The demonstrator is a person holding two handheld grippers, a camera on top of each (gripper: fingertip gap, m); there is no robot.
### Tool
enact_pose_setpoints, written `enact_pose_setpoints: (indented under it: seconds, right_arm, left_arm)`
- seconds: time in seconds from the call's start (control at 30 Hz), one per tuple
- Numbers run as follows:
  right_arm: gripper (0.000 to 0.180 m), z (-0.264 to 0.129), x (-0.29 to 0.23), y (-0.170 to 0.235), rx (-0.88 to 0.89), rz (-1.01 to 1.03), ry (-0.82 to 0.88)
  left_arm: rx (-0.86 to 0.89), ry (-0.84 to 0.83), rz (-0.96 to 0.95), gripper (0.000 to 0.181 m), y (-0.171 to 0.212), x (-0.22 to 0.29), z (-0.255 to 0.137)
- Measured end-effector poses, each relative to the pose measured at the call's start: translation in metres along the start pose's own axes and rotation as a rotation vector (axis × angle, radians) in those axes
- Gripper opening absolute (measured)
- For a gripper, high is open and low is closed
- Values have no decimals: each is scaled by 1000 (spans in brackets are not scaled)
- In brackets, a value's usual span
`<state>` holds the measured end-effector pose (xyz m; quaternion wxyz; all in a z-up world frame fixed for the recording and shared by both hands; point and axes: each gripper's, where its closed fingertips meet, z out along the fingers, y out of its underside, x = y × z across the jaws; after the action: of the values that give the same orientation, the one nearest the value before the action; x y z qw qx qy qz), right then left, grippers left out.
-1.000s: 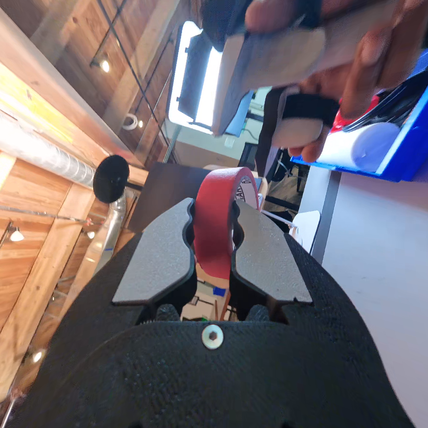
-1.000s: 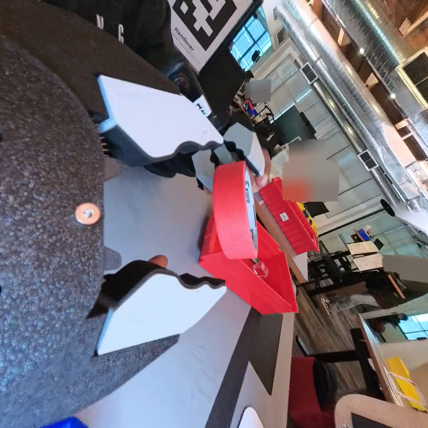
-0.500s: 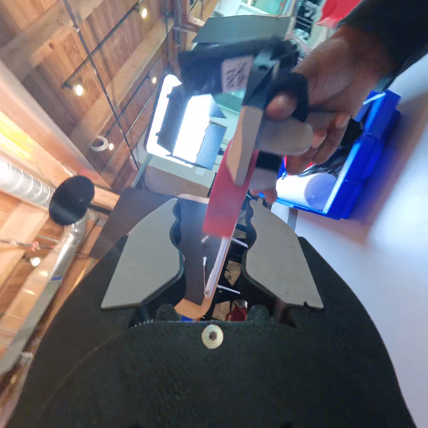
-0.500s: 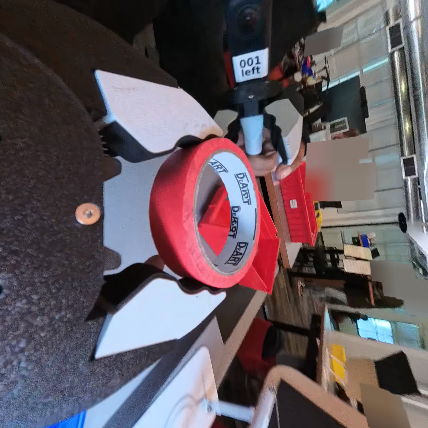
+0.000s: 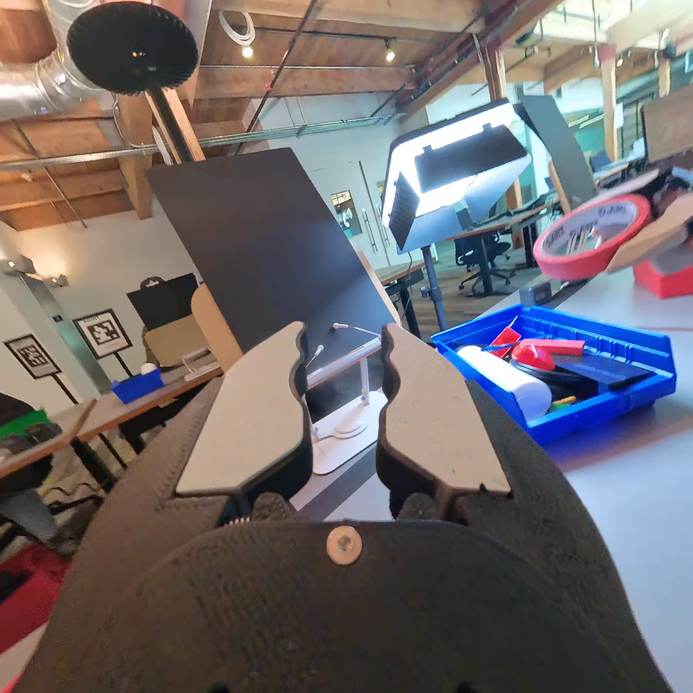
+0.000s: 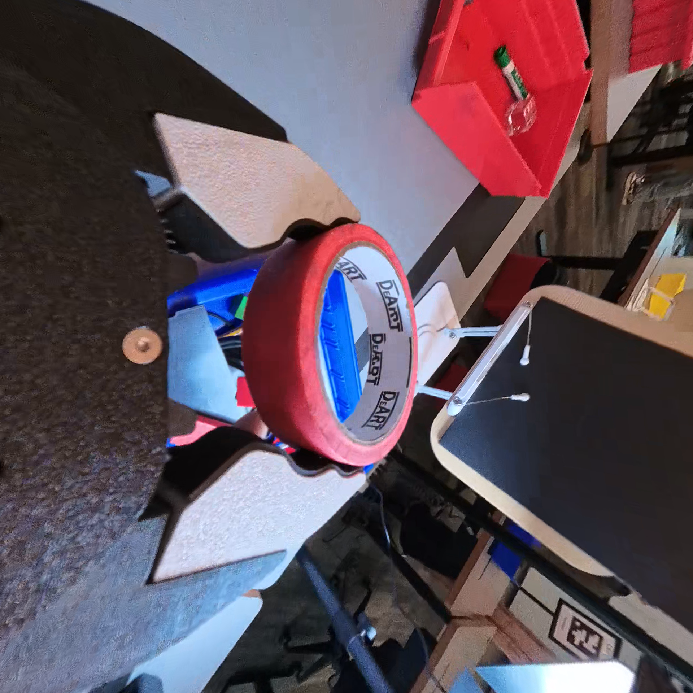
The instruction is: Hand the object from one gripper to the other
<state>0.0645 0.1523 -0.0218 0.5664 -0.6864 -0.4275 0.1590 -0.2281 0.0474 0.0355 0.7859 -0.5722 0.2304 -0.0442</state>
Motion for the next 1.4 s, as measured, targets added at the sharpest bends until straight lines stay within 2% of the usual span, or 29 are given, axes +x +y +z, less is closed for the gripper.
enact_pose_setpoints:
  seconds: [0.23,0.4,0.47,0.53,0.63,0.7,0.9,1.07,1.23,1.33,1.37,1.4]
  right_arm:
    - [113,46,23,56,-182,45,42]
    - [113,82,51,75,-303,-36,-29]
    - [113,97,54,76,-306,-98,-113]
    - [112,113,58,76,-263,-51,-170]
    - [104,134,73,95,-283,45,-147]
    - [109,139,82,120,-403,53,-119]
    - [108,120,107,141,-593,-14,-54]
    - [106,94,116,115,-470,28,-40]
    - [96,59,89,49,-95,61,-47]
    - [77,29,51,21,133,95,-55]
    - [66,20,36,17,202,105,-58]
    - [49,8,22,13,281,118,-55]
  left_arm:
    - [8,0,-125,35,-4,-14,-6]
    - [38,3,-191,34,-10,-25,-12]
    - [50,-1,-203,33,-11,-28,-15]
    - [60,-4,-212,33,-14,-31,-17]
    - [72,-7,-215,31,-17,-33,-20]
    - [75,-10,-211,31,-19,-34,-22]
    - [73,-13,-227,30,-15,-39,-22]
    - [27,-23,-201,31,-7,-39,-19]
    - [-125,-4,-210,35,14,-39,-18]
    - [-206,-22,-194,41,26,-50,-22]
    - [-236,-37,-180,41,31,-57,-25]
    - [-269,-51,-164,40,36,-64,-28]
